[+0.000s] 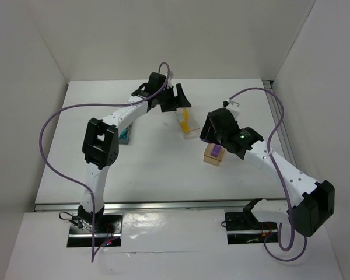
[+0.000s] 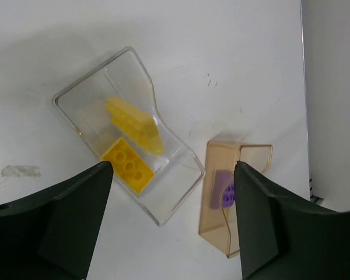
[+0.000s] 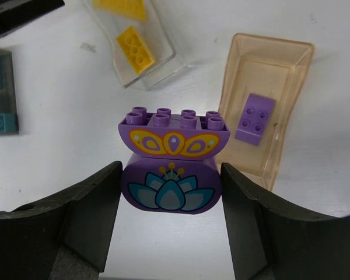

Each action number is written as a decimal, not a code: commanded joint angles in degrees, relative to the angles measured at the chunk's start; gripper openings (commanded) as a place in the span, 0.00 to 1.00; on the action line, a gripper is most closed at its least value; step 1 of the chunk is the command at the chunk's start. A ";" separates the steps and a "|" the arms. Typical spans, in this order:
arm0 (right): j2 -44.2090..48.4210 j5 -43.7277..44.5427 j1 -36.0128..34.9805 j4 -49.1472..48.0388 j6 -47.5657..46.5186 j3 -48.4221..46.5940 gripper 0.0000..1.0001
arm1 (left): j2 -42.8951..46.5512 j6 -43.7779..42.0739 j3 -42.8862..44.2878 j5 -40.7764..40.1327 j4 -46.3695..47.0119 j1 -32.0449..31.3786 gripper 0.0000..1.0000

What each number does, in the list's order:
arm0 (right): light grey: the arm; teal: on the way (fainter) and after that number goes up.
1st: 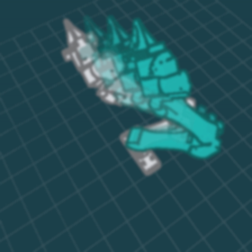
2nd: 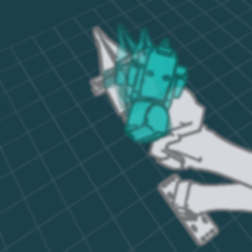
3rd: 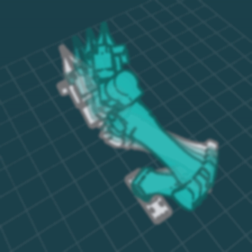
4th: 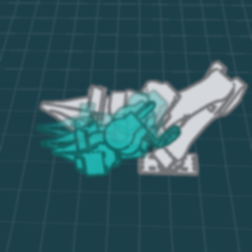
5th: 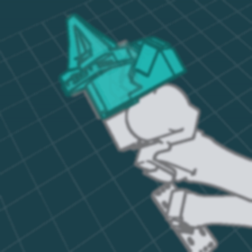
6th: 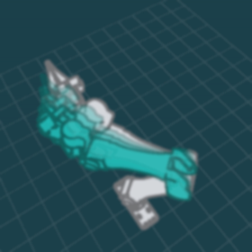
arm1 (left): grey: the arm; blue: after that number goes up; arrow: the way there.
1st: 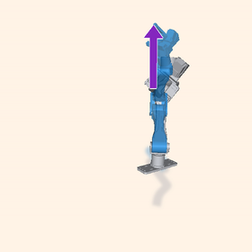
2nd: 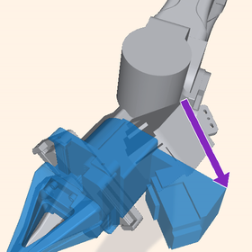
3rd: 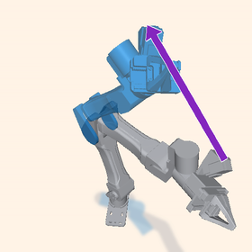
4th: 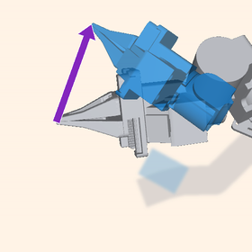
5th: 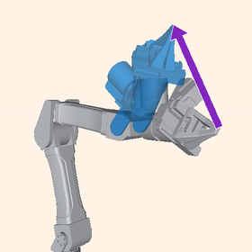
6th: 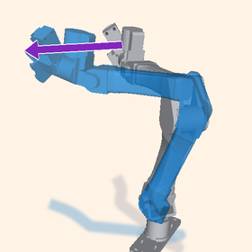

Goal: Sort the legos into containers by color

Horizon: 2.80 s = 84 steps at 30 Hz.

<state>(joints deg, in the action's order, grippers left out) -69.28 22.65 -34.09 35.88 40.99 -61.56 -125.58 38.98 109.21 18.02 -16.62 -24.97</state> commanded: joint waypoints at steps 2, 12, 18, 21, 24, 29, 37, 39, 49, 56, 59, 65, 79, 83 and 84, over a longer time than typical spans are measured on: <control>-0.42 -8.57 0.34 -6.42 -6.51 -0.58 0.59 | 10.60 -4.34 -5.30 1.30 -2.35 0.10 0.86; 5.29 -29.33 -1.69 -20.16 -20.60 7.77 0.59 | 24.76 -1.03 -32.64 38.13 12.91 2.82 0.88; 3.36 -27.58 -2.21 -18.04 -22.53 5.49 0.59 | 25.39 -7.33 -33.10 38.40 5.03 1.50 0.91; 2.75 -28.19 -2.21 -18.04 -22.54 5.49 0.59 | 24.77 -5.25 -34.23 40.50 6.67 0.89 0.91; 1.69 -28.19 -2.74 -18.04 -22.54 4.96 0.59 | 25.38 -1.90 -36.52 41.22 13.01 0.89 0.91; 1.16 -27.14 -3.88 -17.51 -22.54 4.34 0.59 | 25.38 -1.89 -37.05 39.91 12.49 0.89 0.88; 0.63 -26.52 -4.94 -17.51 -22.54 3.82 0.59 | 21.96 -2.68 -33.62 38.67 9.60 0.36 0.79; 0.63 -26.52 -4.94 -17.51 -22.54 3.82 0.59 | 21.96 -2.68 -32.83 38.67 9.06 -0.17 0.74; -3.75 -25.47 -4.94 -20.41 -23.23 5.57 0.59 | 19.06 -3.21 -34.75 37.53 8.10 0.36 0.28; -11.66 -24.94 -5.46 -24.45 -23.85 5.57 0.58 | 19.06 -4.44 -39.59 34.98 8.10 4.66 0.10; -13.42 -24.41 -5.46 -26.64 -23.85 6.10 0.58 | 19.67 -5.06 -40.82 34.36 7.57 6.33 0.08; -16.86 -23.80 -5.99 -29.11 -23.33 6.63 0.57 | 18.97 -6.81 -40.83 32.34 5.64 7.74 0.10; -16.33 -21.42 -7.66 -29.73 -23.33 6.55 0.55 | 16.07 -5.59 -43.38 37.52 9.58 7.22 1.00; -16.33 -21.95 -8.19 -29.73 -23.33 6.54 0.55 | 15.54 -1.29 -45.66 40.68 16.78 6.51 0.93; -16.33 -21.95 -8.19 -29.73 -23.33 6.54 0.55 | 15.02 -0.06 -45.66 41.30 17.75 5.73 0.91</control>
<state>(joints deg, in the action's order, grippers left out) -86.96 0.21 -41.58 8.51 18.13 -54.70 -109.80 35.88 64.31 54.78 -5.61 -17.89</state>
